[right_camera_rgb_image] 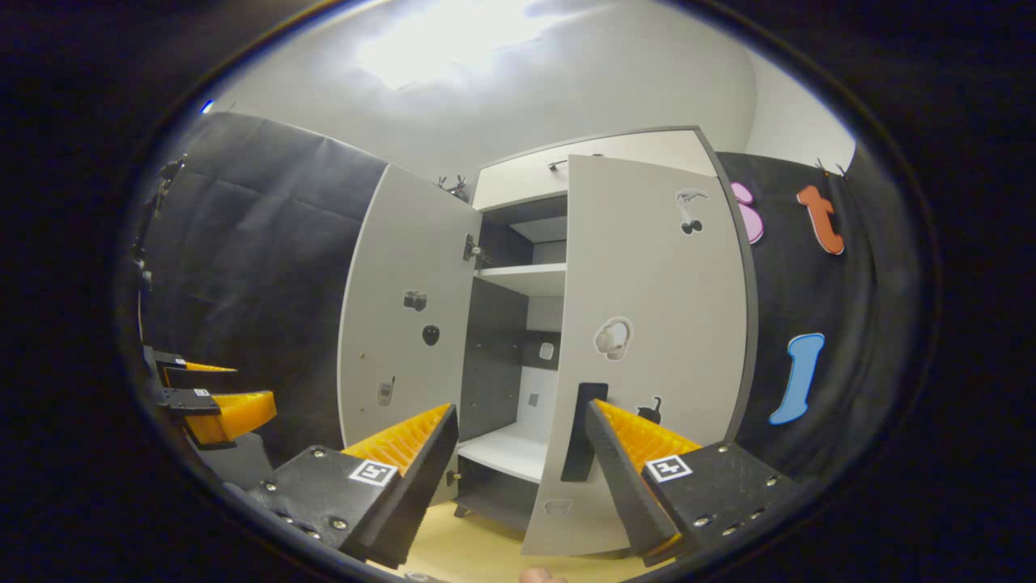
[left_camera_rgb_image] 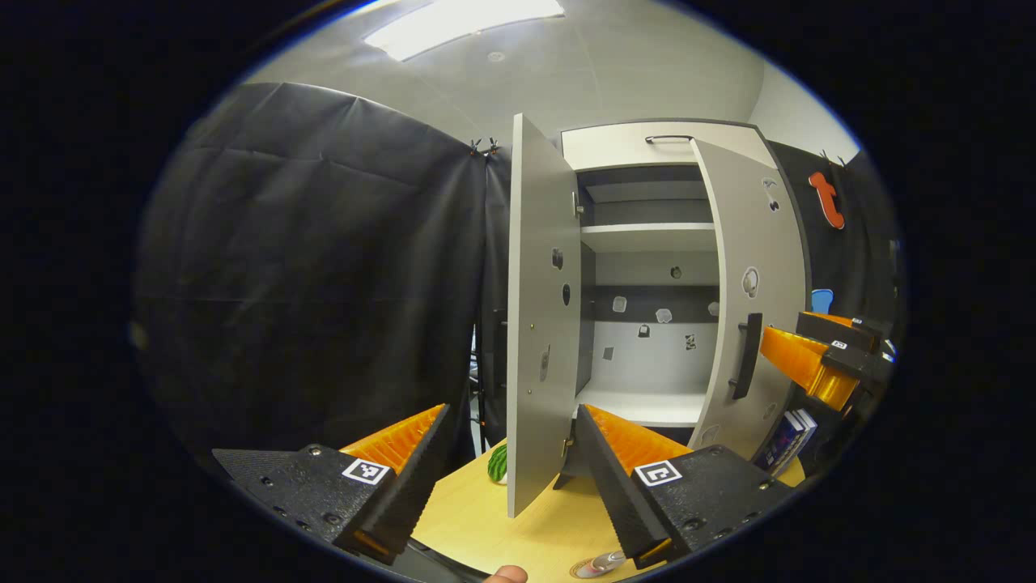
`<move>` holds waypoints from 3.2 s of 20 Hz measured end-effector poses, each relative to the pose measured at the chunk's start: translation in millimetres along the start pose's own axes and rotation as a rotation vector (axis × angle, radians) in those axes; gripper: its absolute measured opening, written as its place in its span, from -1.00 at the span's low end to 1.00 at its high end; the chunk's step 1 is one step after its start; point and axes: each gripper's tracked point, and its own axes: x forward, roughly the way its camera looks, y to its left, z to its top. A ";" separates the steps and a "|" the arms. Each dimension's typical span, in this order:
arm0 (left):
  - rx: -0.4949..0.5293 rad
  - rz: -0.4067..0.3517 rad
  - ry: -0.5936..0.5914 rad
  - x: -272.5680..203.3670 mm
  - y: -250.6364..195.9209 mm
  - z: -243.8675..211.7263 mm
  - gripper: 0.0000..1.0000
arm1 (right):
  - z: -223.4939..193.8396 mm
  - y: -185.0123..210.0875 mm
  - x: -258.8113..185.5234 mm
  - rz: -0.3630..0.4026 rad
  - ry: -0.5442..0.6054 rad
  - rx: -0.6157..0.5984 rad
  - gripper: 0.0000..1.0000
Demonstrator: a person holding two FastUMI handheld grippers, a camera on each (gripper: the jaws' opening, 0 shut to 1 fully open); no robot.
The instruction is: Grasp the bottle in the cabinet with the left hand and place it on the coaster, then close the right door with the right hand and the left door with the left hand.
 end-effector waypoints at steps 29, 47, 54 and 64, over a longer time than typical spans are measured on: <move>0.040 -0.107 -0.037 163.7 60.8 -0.1 0.88 | -29.0 -44.1 54.0 -0.340 0.031 0.051 0.91; -0.032 -0.284 -0.047 150.2 7.0 -2.3 0.84 | -22.1 -57.9 39.6 -0.367 0.031 0.063 0.92; -0.047 -0.393 -0.054 142.9 -23.8 -4.7 0.84 | -22.7 -59.4 32.2 -0.386 0.047 0.073 0.92; -0.044 -0.533 -0.053 148.8 -86.7 -9.6 0.84 | -14.3 -89.9 -2.5 -0.496 0.035 0.040 0.92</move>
